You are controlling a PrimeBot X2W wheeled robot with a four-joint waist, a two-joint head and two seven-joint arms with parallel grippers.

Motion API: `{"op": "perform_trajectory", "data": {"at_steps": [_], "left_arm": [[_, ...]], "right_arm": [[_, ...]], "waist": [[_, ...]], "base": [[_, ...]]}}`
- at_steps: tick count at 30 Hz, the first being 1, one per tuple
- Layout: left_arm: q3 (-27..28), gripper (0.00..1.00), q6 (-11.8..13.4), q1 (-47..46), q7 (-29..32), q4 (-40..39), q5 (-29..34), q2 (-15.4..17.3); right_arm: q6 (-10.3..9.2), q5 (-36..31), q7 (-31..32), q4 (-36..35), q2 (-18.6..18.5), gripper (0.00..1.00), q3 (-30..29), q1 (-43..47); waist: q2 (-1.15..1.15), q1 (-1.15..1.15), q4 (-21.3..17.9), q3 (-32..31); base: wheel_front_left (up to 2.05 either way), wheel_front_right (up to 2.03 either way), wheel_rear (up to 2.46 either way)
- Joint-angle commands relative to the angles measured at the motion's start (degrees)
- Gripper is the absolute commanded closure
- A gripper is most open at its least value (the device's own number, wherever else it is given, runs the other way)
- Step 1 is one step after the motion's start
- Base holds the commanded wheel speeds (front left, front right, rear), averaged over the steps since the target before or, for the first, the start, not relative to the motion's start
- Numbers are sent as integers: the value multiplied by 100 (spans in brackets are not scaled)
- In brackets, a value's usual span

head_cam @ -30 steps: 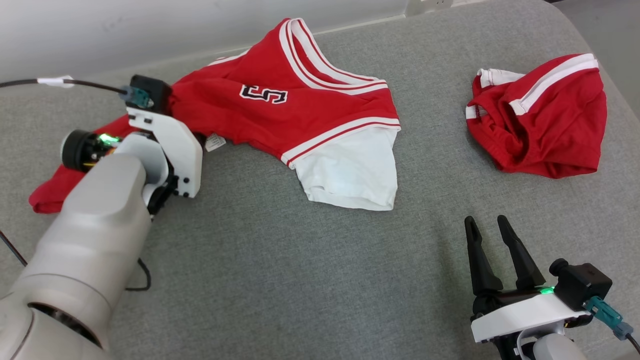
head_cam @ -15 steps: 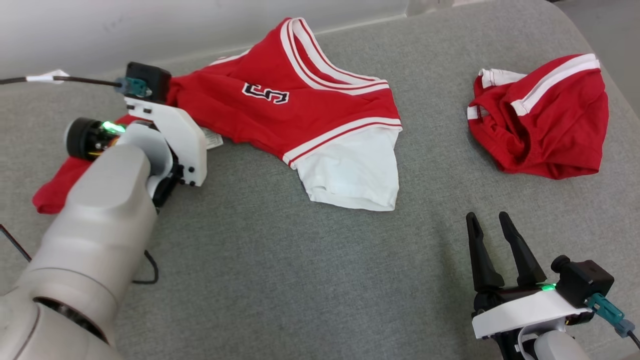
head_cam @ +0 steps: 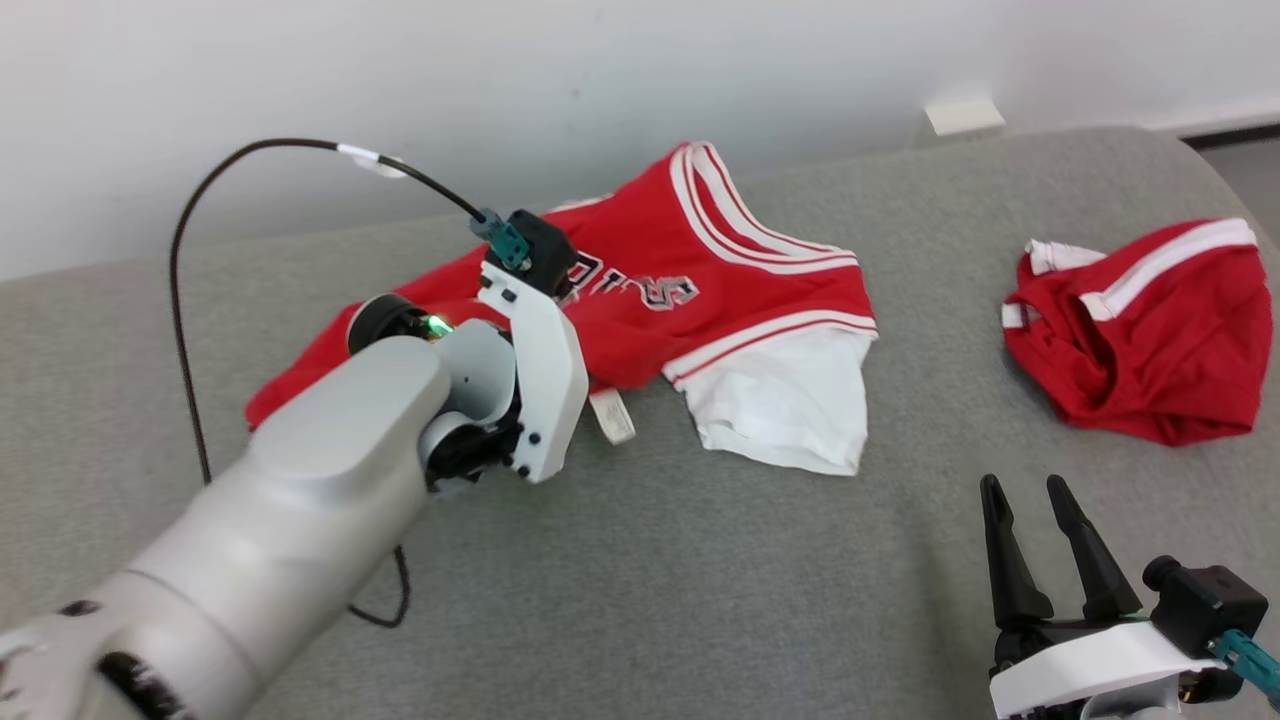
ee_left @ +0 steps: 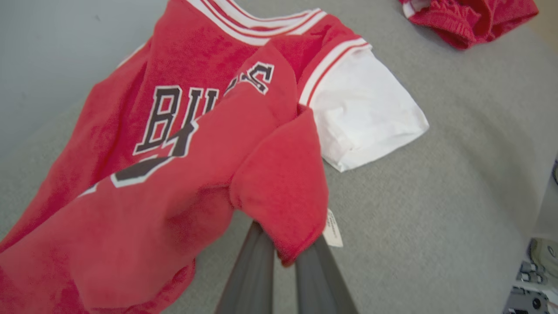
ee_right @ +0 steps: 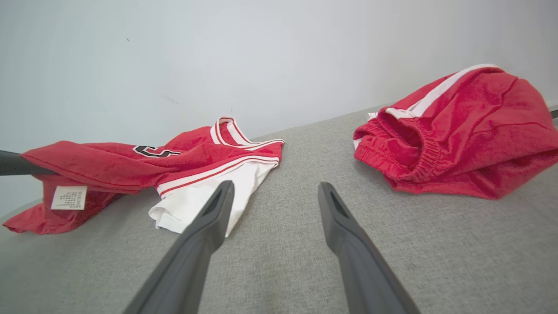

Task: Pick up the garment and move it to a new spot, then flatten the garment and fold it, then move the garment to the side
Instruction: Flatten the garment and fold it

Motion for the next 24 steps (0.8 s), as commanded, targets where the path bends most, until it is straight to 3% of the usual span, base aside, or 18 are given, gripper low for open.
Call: {"op": "perform_trajectory", "data": {"at_steps": [1, 5, 10, 15, 19, 24], "left_arm": [[-144, 100, 14, 58, 384, -454, -302, 352], [-579, 100, 12, 86, 1744, -2058, -1106, 1172], [-743, 100, 11, 232, 3250, -3386, -1714, 2142], [-786, 100, 11, 517, 3942, -4069, -1861, 2768], [-797, 100, 15, 758, 4277, -4376, -1579, 3035], [-804, 100, 14, 1208, 3957, -4403, -1311, 2786]], "right_arm": [[-12, -29, 18, -18, -38, 0, -15, 66], [-12, -31, 99, -50, -96, 0, -41, 143], [-12, -38, 157, -100, -110, 0, -66, 221], [-12, -42, 210, -147, -122, 0, -71, 321], [-12, -49, 249, -190, -108, 0, -59, 349], [-12, -60, 290, -222, -79, 0, -39, 292]], "waist": [[-1, 0, 248, -257], [-1, 0, 370, -397], [-1, 0, 441, -493], [-1, 0, 471, -506], [-1, 0, 455, -455], [-1, 0, 436, -368]], "base": [[0, 0, 0], [0, 0, 0], [0, 0, 0], [0, 0, 0], [0, 0, 0], [0, 0, 0]]}}
